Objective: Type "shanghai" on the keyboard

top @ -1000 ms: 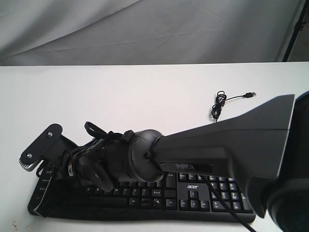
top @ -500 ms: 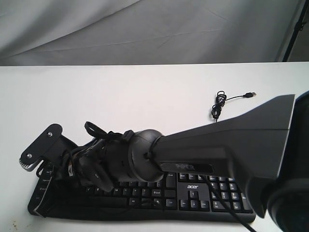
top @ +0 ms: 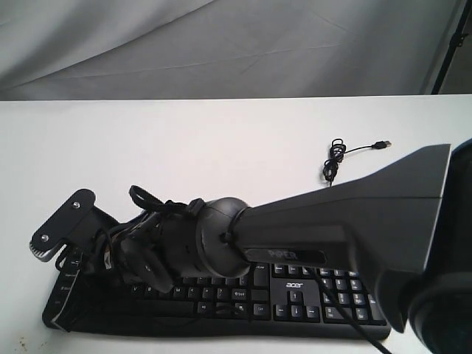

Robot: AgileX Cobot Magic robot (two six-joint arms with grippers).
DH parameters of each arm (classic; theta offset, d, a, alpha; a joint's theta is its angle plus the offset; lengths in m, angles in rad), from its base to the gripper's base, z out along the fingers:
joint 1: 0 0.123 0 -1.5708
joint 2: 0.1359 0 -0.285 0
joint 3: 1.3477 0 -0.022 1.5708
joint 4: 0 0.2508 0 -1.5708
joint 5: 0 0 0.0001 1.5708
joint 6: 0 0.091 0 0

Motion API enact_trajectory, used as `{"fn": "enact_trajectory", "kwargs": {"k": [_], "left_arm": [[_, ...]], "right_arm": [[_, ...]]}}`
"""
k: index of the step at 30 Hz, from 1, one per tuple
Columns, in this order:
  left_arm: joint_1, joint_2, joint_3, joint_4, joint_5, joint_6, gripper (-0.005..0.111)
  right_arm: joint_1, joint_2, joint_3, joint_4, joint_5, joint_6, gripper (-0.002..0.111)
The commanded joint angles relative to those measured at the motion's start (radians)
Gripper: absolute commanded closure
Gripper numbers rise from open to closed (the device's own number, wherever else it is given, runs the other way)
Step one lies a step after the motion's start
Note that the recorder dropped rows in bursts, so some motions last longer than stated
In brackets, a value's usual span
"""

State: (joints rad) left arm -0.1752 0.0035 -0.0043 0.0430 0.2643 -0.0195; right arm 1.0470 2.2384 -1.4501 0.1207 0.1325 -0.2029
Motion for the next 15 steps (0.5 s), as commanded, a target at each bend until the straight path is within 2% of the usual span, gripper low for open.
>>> {"fn": "enact_trajectory", "kwargs": {"k": [1, 7, 15], "left_arm": [[-0.004, -0.003, 0.004, 0.001, -0.003, -0.003, 0.107], [-0.004, -0.003, 0.004, 0.001, -0.003, -0.003, 0.107], [-0.004, -0.003, 0.004, 0.001, -0.003, -0.003, 0.107]], "right_arm": [[0.0, -0.032, -0.006, -0.037, 0.017, -0.002, 0.108], [-0.004, -0.126, 0.073, -0.045, 0.028, -0.002, 0.108], [-0.052, -0.292, 0.366, 0.017, -0.097, 0.001, 0.108]]}}
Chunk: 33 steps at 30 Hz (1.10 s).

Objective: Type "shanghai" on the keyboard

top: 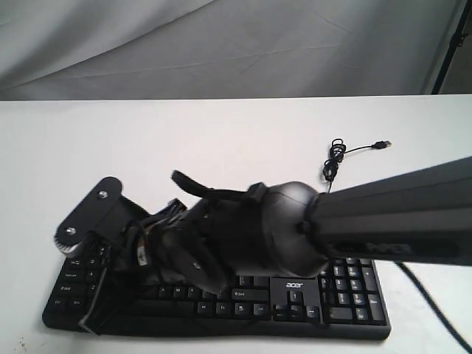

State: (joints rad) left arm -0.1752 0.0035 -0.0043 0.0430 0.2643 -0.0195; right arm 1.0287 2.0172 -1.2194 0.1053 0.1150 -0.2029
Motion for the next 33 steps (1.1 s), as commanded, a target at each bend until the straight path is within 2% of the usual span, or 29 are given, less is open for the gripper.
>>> {"fn": "enact_trajectory", "kwargs": {"k": [1, 6, 33], "left_arm": [[-0.004, -0.003, 0.004, 0.001, -0.003, -0.003, 0.107], [-0.004, -0.003, 0.004, 0.001, -0.003, -0.003, 0.107], [-0.004, -0.003, 0.004, 0.001, -0.003, -0.003, 0.107]], "right_arm": [[-0.04, -0.085, 0.169, 0.042, -0.099, 0.001, 0.108], [-0.041, -0.105, 0.241, 0.055, -0.129, 0.001, 0.108], [-0.041, -0.035, 0.245, 0.066, -0.18, 0.001, 0.108]]}}
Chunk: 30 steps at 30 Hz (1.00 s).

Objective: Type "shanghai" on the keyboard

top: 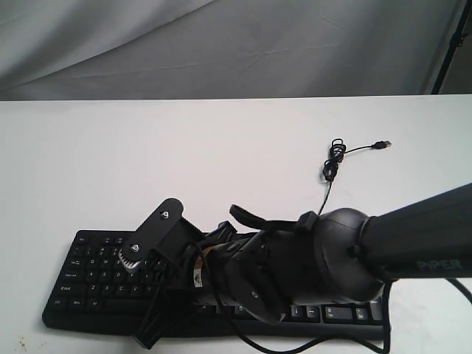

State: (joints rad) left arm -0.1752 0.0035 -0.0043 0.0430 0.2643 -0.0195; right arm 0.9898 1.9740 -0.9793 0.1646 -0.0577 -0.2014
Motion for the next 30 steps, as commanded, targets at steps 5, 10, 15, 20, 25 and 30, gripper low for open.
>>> {"fn": "enact_trajectory", "kwargs": {"k": [5, 10, 15, 20, 25, 30], "left_arm": [[-0.004, -0.003, 0.004, 0.001, -0.003, -0.003, 0.107], [-0.004, -0.003, 0.004, 0.001, -0.003, -0.003, 0.107], [-0.004, -0.003, 0.004, 0.001, -0.003, -0.003, 0.107], [-0.004, -0.003, 0.004, 0.001, -0.003, -0.003, 0.107], [-0.004, -0.003, 0.004, 0.001, -0.003, -0.003, 0.107], [-0.004, -0.003, 0.004, 0.001, -0.003, -0.003, 0.107]], "right_arm": [[-0.003, 0.029, 0.005, 0.015, -0.009, 0.0, 0.108], [-0.003, 0.029, 0.005, 0.017, -0.014, 0.0, 0.108], [-0.003, 0.018, 0.003, 0.017, -0.036, 0.0, 0.108], [-0.003, 0.02, -0.057, 0.007, -0.004, -0.005, 0.108], [-0.003, 0.02, -0.105, -0.005, 0.022, -0.008, 0.108], [-0.003, 0.031, -0.105, -0.005, 0.023, -0.008, 0.108]]}}
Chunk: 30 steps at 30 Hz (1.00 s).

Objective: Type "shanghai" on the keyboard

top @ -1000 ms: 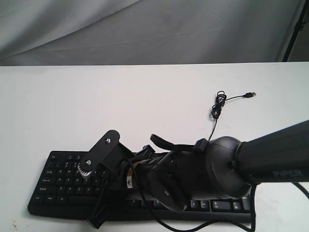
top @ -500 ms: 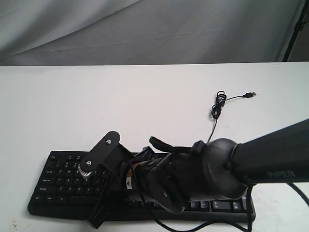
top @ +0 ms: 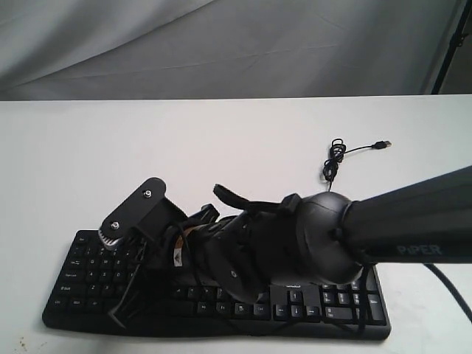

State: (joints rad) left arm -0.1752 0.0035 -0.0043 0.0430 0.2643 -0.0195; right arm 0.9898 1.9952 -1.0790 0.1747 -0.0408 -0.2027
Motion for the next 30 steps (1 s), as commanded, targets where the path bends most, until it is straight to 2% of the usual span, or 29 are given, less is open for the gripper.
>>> {"fn": "enact_trajectory", "kwargs": {"k": [1, 30], "left_arm": [[-0.004, -0.003, 0.004, 0.001, -0.003, -0.003, 0.107], [-0.004, -0.003, 0.004, 0.001, -0.003, -0.003, 0.107]], "right_arm": [[-0.003, 0.017, -0.006, -0.016, -0.002, -0.007, 0.108], [-0.003, 0.071, -0.006, 0.0, -0.056, -0.007, 0.108]]}}
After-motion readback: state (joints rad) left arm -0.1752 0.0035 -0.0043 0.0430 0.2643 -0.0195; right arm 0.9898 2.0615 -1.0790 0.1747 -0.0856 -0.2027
